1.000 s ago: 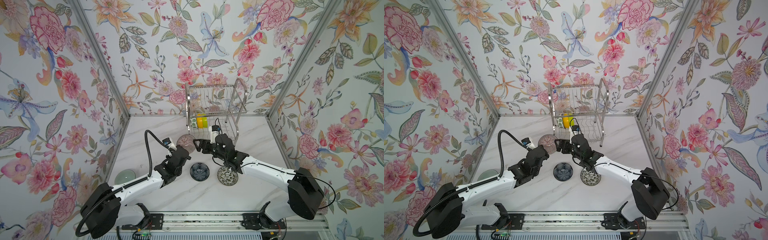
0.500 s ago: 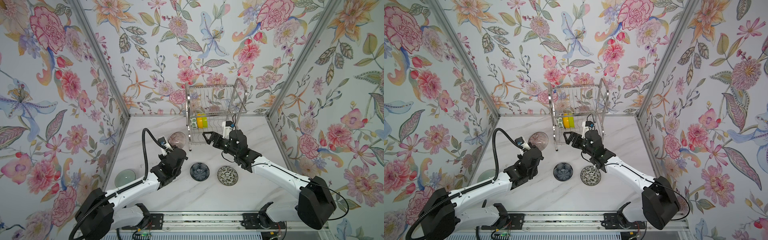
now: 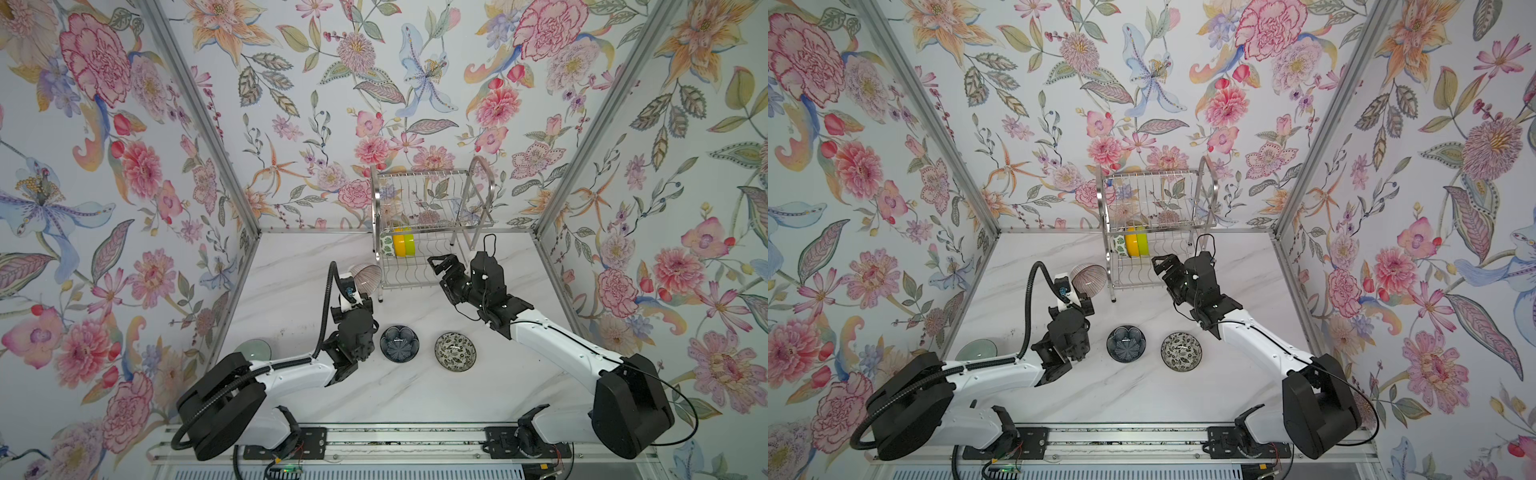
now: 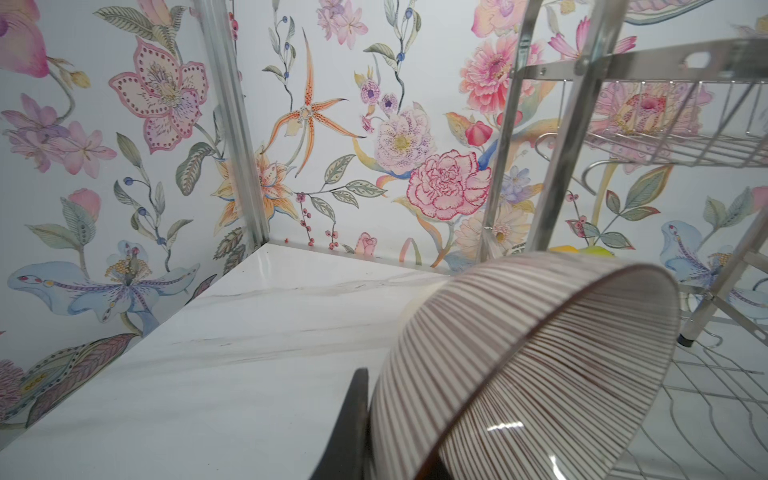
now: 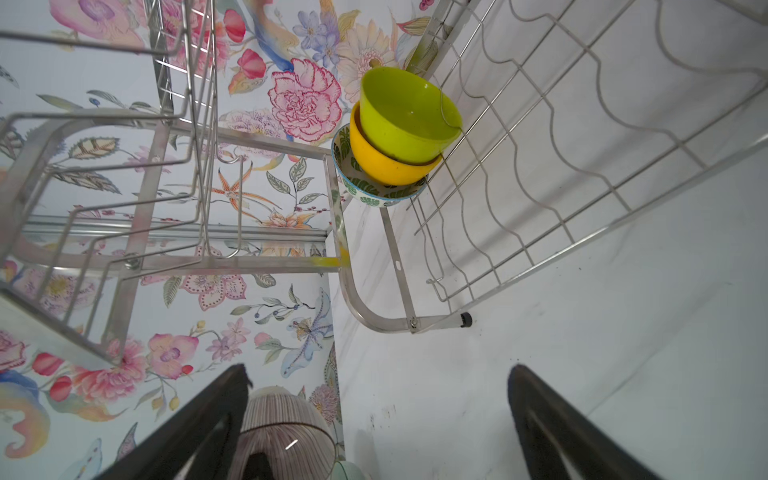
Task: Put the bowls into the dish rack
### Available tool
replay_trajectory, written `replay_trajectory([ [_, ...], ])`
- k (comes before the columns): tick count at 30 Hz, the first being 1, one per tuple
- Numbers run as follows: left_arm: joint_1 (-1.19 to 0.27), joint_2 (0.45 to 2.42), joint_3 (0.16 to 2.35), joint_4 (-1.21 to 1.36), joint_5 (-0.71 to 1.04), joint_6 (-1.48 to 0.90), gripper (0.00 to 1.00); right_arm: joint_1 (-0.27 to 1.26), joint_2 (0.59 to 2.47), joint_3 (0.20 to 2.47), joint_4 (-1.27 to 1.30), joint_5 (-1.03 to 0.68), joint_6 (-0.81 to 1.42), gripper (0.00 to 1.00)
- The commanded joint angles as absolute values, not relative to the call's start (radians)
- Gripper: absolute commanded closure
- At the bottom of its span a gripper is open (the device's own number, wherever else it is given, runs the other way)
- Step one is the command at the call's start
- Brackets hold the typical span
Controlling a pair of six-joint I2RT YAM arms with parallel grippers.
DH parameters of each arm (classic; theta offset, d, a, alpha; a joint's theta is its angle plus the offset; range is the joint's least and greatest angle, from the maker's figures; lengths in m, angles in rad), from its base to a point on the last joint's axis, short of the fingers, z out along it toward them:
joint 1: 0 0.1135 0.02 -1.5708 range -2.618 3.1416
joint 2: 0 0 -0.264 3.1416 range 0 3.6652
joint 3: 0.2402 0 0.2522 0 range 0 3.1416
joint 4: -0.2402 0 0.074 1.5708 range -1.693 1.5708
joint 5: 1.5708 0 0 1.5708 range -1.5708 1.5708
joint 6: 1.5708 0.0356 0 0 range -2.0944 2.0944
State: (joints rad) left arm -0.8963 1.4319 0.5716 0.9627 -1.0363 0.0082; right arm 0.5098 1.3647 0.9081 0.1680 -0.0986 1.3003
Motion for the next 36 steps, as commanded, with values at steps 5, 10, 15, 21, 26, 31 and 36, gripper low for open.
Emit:
replay_trajectory([
  [5, -0.97, 1.669, 0.636, 1.517, -1.05, 0.3, 1.0, 0.503, 1.29, 0.877, 0.229, -0.137, 1.603, 0.01],
  [10, -0.989, 1.767, 0.692, 1.556, -1.045, 0.338, 1.0, 0.51, 1.263, 0.821, 0.319, -0.158, 1.768, 0.01],
  [15, -0.988, 1.825, 0.729, 1.543, -1.03, 0.339, 1.0, 0.531, 1.267, 0.795, 0.378, -0.166, 1.858, 0.05],
  [21, -0.989, 1.85, 0.743, 1.493, -0.99, 0.295, 1.0, 0.58, 1.311, 0.785, 0.483, -0.165, 1.946, 0.13],
  [26, -0.986, 1.866, 0.758, 1.458, -0.973, 0.269, 1.0, 0.627, 1.352, 0.811, 0.517, -0.16, 1.976, 0.17],
  [31, -0.986, 1.882, 0.782, 1.451, -0.973, 0.263, 1.0, 0.669, 1.395, 0.812, 0.578, -0.113, 1.998, 0.25],
  [36, -0.986, 1.868, 0.773, 1.448, -0.967, 0.262, 1.0, 0.676, 1.465, 0.802, 0.711, -0.077, 2.037, 0.34],
])
